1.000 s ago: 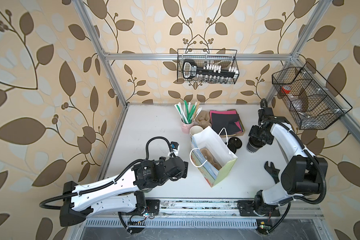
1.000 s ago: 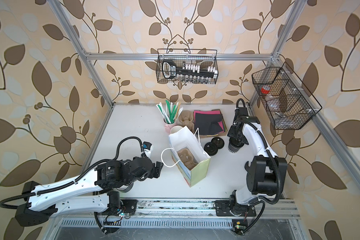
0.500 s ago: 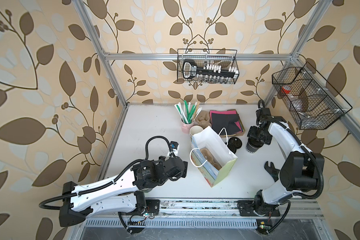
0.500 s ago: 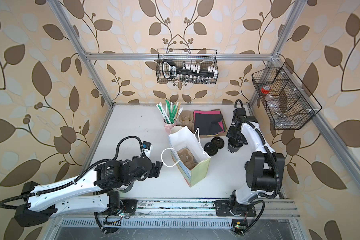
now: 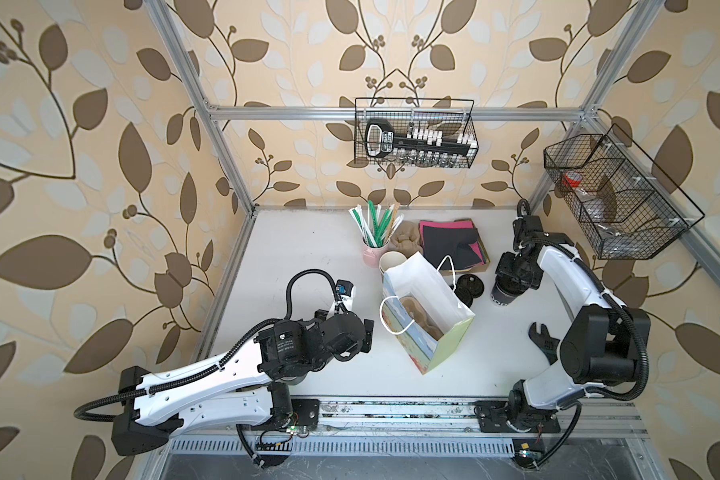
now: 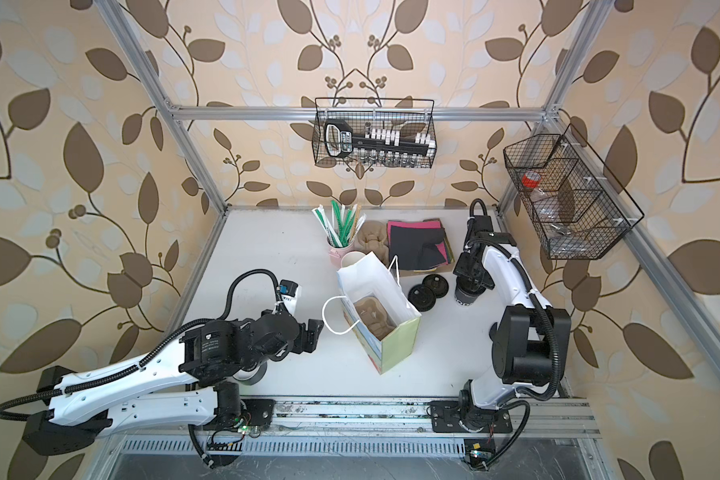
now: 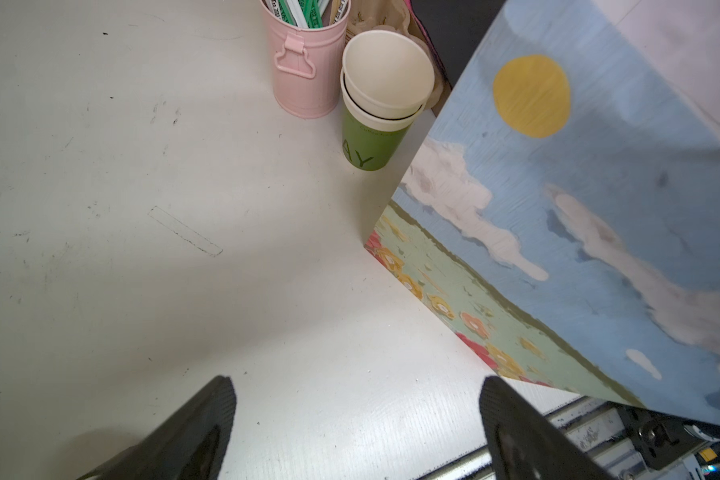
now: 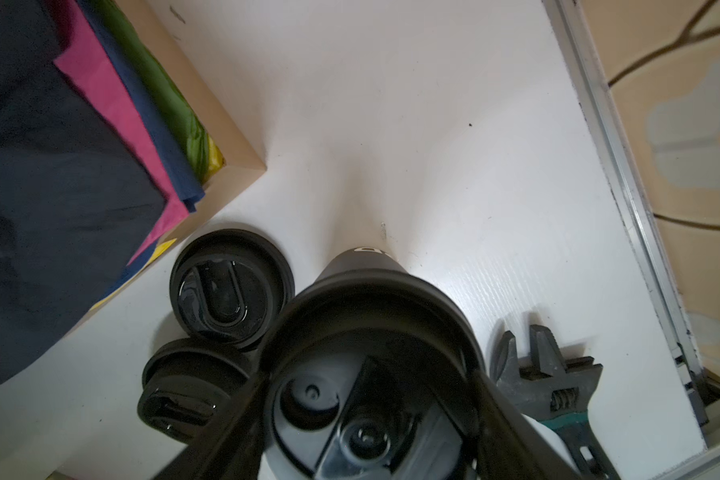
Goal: Pack the takeout coffee
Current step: 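Grasp the black tumbler with the right gripper, then lift the black tumbler and carry it over the white bag with right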
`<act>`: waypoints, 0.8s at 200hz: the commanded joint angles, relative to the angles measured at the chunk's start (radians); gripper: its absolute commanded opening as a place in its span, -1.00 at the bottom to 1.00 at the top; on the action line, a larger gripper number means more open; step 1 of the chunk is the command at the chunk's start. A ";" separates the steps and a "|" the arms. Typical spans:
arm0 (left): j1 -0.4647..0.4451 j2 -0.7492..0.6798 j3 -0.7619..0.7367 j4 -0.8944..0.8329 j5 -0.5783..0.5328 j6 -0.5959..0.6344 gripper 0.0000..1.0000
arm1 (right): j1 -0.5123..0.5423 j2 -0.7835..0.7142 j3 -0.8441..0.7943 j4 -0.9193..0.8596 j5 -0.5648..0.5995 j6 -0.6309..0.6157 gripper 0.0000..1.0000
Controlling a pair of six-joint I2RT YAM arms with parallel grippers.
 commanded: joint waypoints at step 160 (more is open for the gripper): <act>0.240 -0.014 0.325 -0.073 0.018 0.311 0.97 | 0.188 -0.572 0.059 -0.228 0.079 0.006 0.36</act>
